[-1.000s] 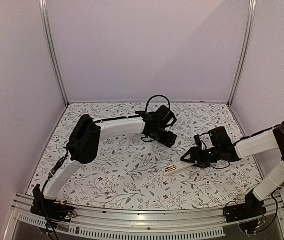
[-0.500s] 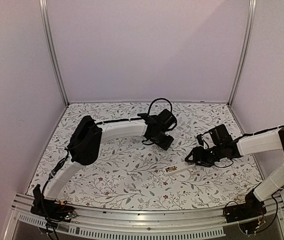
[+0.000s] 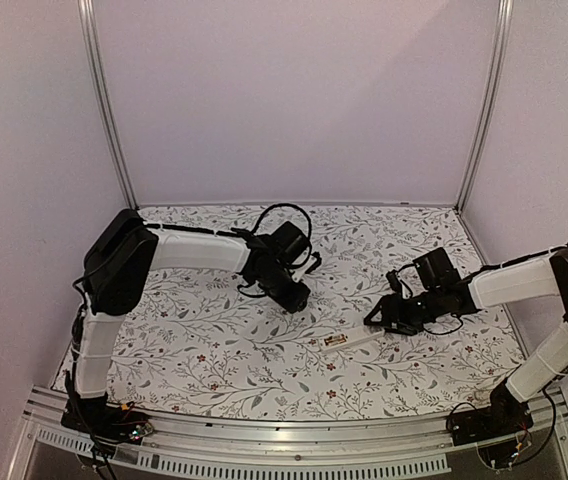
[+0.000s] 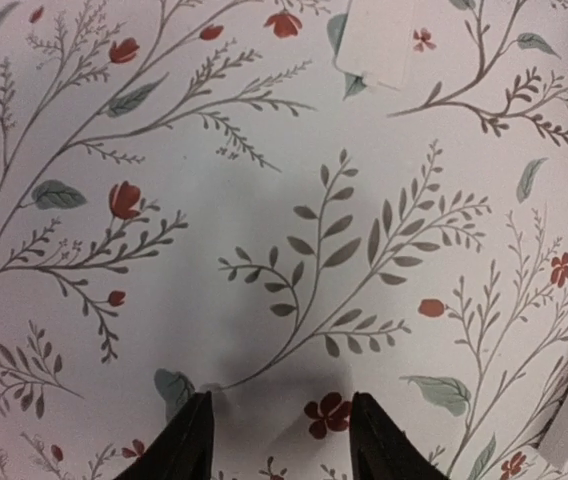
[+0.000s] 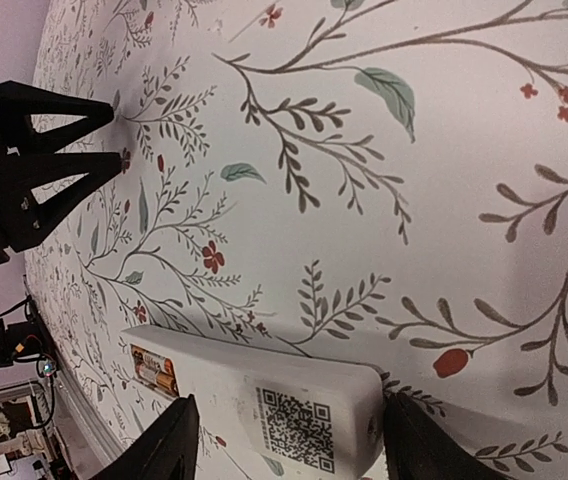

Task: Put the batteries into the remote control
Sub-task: Move the battery cover to the center of the board.

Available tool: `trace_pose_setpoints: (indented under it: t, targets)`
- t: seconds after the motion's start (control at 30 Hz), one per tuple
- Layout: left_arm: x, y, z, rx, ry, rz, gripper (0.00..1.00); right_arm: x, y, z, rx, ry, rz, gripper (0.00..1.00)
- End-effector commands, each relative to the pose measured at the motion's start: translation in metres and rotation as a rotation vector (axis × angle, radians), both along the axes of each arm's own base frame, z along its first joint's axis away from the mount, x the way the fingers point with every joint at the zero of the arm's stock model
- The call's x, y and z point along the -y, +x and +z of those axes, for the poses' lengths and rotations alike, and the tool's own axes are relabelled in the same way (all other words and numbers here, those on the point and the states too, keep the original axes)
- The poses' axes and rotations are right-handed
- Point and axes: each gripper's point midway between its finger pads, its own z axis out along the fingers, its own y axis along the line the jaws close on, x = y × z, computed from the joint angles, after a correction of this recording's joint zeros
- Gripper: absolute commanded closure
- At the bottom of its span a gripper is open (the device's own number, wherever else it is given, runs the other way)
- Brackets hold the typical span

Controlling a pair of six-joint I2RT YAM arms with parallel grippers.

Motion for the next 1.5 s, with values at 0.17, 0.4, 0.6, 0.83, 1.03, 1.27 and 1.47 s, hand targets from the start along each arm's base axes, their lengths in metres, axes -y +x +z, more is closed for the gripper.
trace_pose_setpoints:
  t: [0.17, 0.4, 0.6, 0.83, 1.03, 1.27, 1.47]
  targets:
    - [0.063, 0.046, 0.038, 0.086, -0.168, -0.061, 0.47, 0.026, 0.002, 0.006, -0.031, -0.034, -0.068, 0.33]
    - [0.097, 0.068, 0.028, 0.103, -0.203, -0.045, 0.44, 0.055, 0.014, 0.024, 0.015, -0.045, -0.129, 0.30]
    - [0.097, 0.075, 0.003, 0.100, -0.133, -0.035, 0.46, 0.056, 0.017, 0.031, 0.026, -0.032, -0.129, 0.31]
    - [0.058, 0.058, -0.029, 0.052, 0.043, -0.027, 0.53, 0.056, 0.019, 0.035, 0.031, -0.026, -0.127, 0.31]
    - [0.000, 0.020, -0.030, 0.007, 0.157, -0.028, 0.59, 0.050, 0.024, 0.042, 0.040, -0.003, -0.109, 0.32]
    - [-0.064, -0.031, -0.025, -0.067, 0.226, -0.030, 0.63, 0.039, 0.030, 0.051, 0.045, 0.047, -0.076, 0.33]
    - [-0.083, -0.070, -0.010, -0.168, 0.123, 0.005, 0.64, 0.034, 0.034, 0.059, 0.055, 0.071, -0.059, 0.34]
